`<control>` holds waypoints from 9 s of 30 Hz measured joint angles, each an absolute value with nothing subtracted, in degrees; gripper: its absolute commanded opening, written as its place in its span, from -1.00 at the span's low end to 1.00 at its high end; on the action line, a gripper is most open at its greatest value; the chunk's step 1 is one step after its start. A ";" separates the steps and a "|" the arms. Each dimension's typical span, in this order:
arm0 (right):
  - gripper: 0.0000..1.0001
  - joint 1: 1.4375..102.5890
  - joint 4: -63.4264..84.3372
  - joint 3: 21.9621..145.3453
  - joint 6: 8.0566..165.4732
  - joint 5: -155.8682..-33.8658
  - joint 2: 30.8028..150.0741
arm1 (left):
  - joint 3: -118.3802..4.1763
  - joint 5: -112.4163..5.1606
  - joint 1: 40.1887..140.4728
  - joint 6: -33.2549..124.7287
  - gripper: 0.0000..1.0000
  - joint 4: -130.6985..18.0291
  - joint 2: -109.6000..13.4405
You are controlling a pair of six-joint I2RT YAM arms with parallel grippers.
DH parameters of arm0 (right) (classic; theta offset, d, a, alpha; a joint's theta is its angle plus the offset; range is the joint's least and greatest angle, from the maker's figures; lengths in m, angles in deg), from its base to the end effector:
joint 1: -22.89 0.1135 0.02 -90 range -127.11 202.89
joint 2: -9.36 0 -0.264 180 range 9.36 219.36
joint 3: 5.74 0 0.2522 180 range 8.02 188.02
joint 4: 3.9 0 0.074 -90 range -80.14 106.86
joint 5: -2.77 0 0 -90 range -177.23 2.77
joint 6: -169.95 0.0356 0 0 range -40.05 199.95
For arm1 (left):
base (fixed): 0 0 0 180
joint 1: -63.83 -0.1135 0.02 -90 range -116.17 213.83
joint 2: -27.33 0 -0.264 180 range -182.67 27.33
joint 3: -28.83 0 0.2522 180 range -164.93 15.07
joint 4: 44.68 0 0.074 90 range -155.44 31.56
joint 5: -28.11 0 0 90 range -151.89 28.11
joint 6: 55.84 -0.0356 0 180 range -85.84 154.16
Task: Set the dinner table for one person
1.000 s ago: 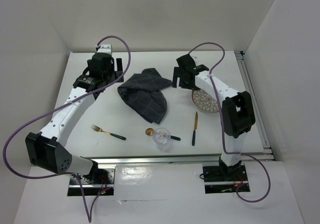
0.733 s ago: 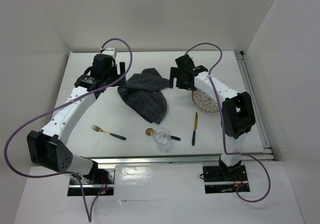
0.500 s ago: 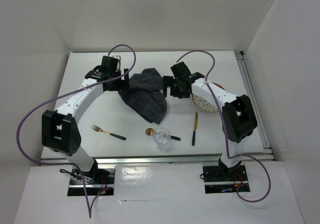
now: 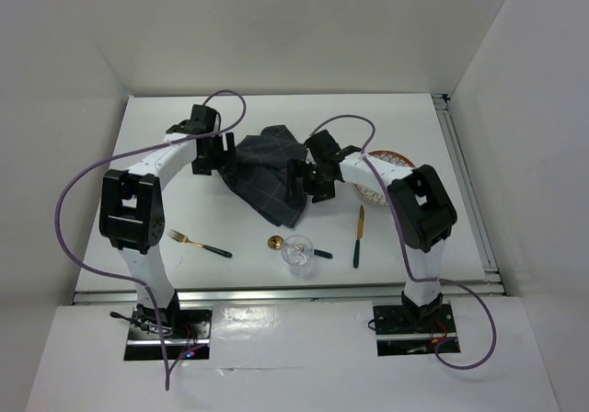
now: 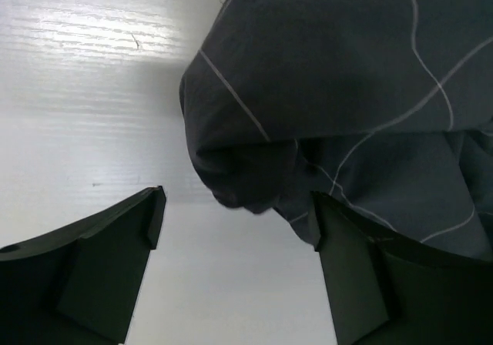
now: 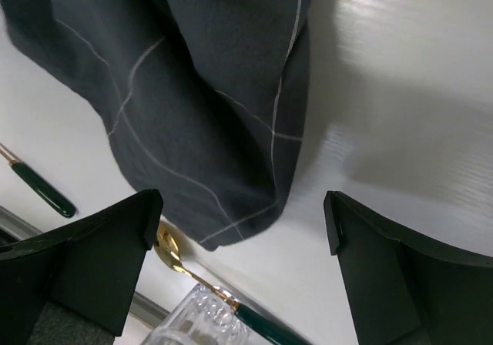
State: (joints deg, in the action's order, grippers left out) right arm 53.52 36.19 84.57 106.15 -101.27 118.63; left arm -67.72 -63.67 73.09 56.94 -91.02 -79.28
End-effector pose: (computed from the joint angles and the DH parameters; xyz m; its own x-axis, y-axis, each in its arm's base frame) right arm 0.3410 0.2120 0.1877 -0.9278 -0.0516 -0.3696 -0.2140 0.8849 0.4137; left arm 0.3993 -0.0640 0.2312 -0.8137 -0.2595 -0.5202 -0.1856 0.9640 -0.1904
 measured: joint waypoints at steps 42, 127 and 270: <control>-0.15 38.42 38.92 103.33 105.29 -104.88 115.27 | -55.72 -26.86 59.51 84.77 0.56 -66.30 -60.96; -1.00 36.65 44.80 134.87 109.47 -96.66 126.15 | -83.74 -23.19 61.39 88.20 -1.00 -67.72 -75.83; -1.00 39.25 53.21 99.09 101.99 -109.82 107.86 | -52.02 -16.92 46.25 95.72 -1.00 -86.38 -56.59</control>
